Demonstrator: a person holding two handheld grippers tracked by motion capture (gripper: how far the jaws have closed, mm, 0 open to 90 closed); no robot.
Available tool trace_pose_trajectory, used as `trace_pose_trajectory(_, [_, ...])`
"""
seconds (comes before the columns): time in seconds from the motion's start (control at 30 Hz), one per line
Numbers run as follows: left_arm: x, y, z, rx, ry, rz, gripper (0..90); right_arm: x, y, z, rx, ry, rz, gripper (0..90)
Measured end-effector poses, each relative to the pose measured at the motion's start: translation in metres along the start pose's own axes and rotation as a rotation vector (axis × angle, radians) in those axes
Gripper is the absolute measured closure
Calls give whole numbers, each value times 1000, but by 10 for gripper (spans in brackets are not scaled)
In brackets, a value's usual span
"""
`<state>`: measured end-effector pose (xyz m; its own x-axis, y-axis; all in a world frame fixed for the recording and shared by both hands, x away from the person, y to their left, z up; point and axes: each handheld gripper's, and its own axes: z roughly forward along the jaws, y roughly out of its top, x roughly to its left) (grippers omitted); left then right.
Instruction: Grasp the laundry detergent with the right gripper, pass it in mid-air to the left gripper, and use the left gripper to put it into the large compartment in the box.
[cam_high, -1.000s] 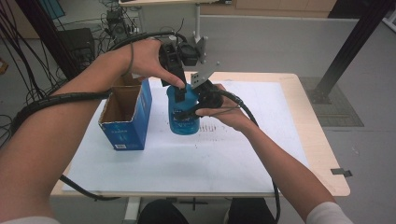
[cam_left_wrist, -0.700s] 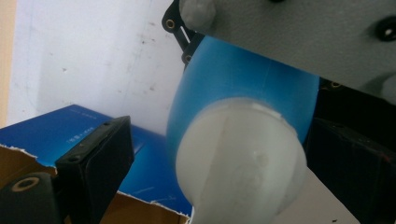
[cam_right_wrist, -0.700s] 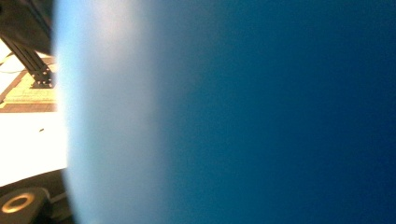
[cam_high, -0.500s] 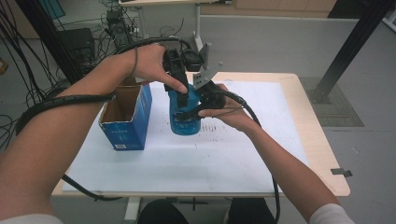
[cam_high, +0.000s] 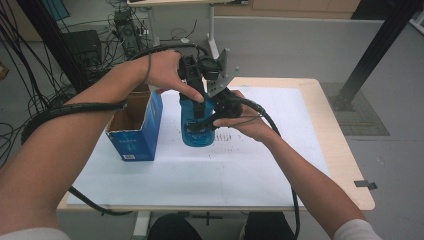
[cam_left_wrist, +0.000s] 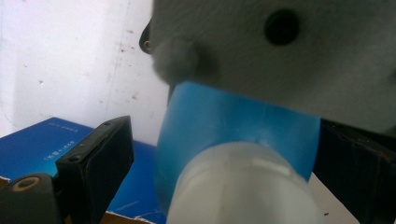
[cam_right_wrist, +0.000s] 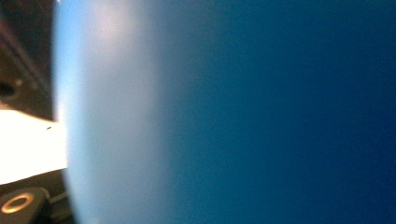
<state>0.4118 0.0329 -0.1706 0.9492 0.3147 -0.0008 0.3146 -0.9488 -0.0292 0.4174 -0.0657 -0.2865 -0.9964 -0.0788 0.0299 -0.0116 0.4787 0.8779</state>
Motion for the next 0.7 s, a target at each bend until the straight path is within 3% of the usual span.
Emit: trace_pose_trajectory(0.7, [-1, 4, 1, -5, 0, 8, 83, 0, 0, -1, -1, -1, -3, 443])
